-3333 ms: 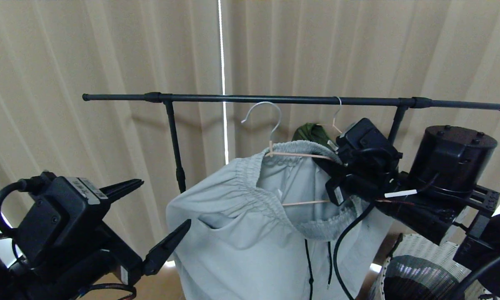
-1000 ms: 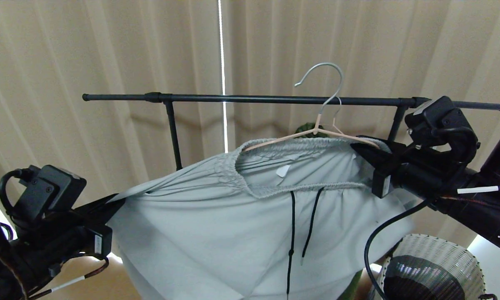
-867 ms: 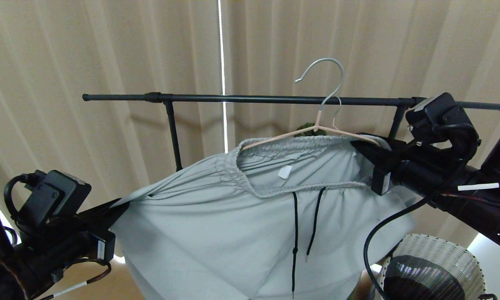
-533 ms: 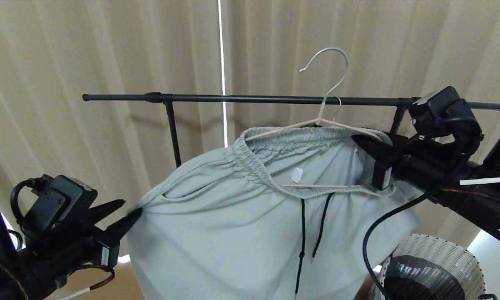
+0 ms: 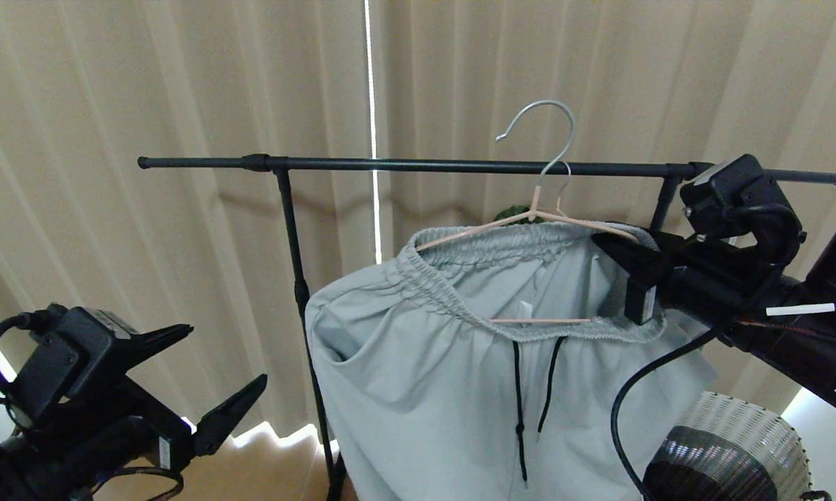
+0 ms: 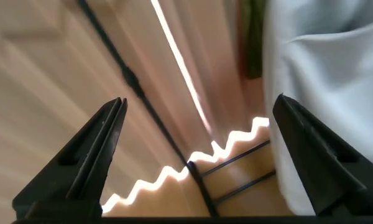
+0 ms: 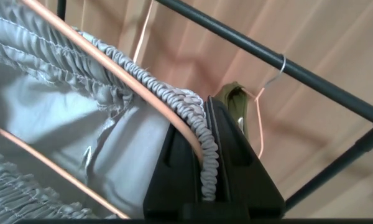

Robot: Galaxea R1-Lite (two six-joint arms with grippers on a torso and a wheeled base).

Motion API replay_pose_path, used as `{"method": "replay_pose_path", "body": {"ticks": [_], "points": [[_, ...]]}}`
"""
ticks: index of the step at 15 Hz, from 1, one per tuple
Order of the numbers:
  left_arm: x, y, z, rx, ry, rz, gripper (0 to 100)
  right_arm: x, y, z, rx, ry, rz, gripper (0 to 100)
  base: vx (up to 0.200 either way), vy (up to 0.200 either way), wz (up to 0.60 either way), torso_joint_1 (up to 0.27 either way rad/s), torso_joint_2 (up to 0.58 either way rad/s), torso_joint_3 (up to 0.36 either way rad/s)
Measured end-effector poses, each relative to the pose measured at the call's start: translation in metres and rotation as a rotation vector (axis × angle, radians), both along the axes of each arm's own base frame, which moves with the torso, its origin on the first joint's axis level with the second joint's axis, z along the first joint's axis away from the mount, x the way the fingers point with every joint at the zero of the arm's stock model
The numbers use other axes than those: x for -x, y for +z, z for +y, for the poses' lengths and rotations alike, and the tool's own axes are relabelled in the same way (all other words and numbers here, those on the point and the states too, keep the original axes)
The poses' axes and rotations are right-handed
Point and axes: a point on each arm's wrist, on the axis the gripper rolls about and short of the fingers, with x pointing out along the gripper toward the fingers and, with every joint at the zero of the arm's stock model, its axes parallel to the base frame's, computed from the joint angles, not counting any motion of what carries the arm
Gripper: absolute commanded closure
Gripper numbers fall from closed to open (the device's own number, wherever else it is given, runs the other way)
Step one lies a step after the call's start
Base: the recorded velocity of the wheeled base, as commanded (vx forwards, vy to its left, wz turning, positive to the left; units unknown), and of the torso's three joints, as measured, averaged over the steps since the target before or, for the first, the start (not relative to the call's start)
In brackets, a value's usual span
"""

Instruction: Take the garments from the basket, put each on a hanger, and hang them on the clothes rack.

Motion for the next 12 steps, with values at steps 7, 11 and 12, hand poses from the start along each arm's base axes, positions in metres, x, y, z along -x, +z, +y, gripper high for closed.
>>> {"method": "replay_pose_path", "body": {"ticks": [7, 11, 12], "points": [[0.033, -0.002, 0.013, 0.112, 0.015, -0.023, 0, 0.009, -0.037, -0.018, 0.075, -0.148, 0.123, 100, 0.000, 0.000, 0.00, 0.000, 0.00, 0.000], [0.035, 0.003, 0.016, 0.131, 0.026, -0.051, 0, 0.010, -0.046, -0.029, 0.093, -0.238, 0.150, 100, 0.000, 0.000, 0.00, 0.000, 0.00, 0.000], [0.035, 0.004, 0.016, 0.134, 0.028, -0.057, 0, 0.011, -0.048, -0.030, 0.093, -0.239, 0.153, 100, 0.000, 0.000, 0.00, 0.000, 0.00, 0.000]]}}
